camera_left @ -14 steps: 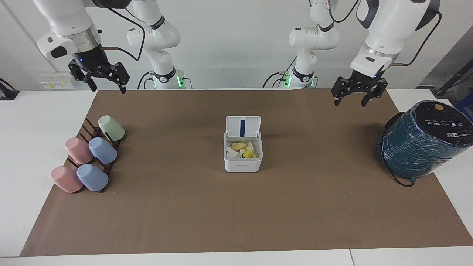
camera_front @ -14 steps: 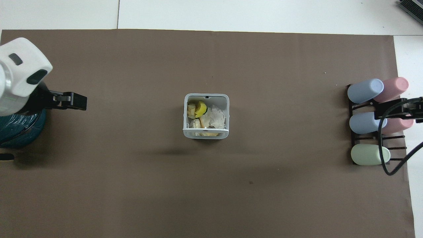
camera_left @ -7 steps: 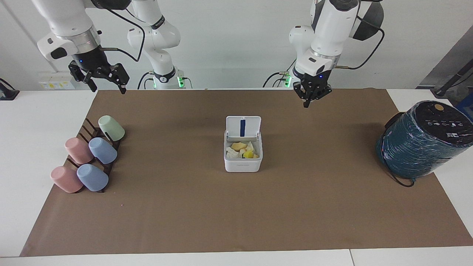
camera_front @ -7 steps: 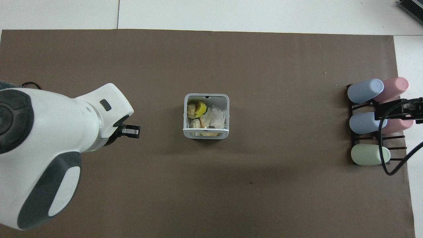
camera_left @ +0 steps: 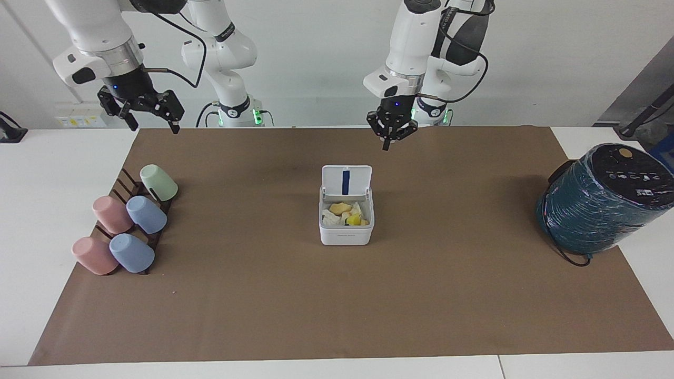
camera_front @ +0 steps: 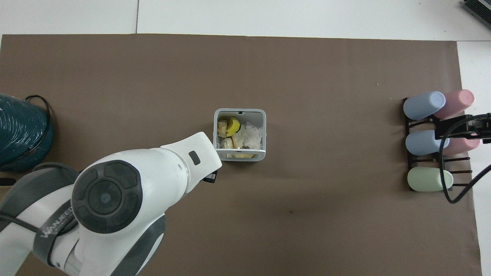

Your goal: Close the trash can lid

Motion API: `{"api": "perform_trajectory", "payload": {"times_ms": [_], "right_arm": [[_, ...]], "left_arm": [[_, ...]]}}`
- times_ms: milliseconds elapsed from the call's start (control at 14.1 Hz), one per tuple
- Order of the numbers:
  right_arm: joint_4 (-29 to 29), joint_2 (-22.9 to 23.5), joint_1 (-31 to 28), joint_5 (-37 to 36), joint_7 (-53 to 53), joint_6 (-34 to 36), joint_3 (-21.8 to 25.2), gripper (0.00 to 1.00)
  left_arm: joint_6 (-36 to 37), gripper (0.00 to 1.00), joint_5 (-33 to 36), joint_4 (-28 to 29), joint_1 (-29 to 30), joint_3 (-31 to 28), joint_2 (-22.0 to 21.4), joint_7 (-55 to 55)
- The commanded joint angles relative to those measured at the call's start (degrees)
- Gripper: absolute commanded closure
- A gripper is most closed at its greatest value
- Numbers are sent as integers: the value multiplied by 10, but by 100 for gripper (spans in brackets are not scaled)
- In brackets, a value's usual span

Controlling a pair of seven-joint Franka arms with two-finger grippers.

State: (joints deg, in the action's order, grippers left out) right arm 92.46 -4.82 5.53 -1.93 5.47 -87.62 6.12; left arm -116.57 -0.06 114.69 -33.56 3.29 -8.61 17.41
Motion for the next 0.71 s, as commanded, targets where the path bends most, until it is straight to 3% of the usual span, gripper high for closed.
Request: {"api": "perform_trajectory", "payload": {"times_ms": [0, 212, 637], "right_arm": [[22, -18, -5, -11, -9, -12, -3, 0], [25, -19, -5, -11, -8, -13, -3, 0], [26, -20, -5, -11, -10, -9, -2, 0]], "left_arm": [[-39, 100, 5, 12, -35, -10, 21, 46], [-102, 100, 5, 8, -56, -10, 64, 80], [-199, 100, 4, -15, -41, -13, 99, 93]]}}
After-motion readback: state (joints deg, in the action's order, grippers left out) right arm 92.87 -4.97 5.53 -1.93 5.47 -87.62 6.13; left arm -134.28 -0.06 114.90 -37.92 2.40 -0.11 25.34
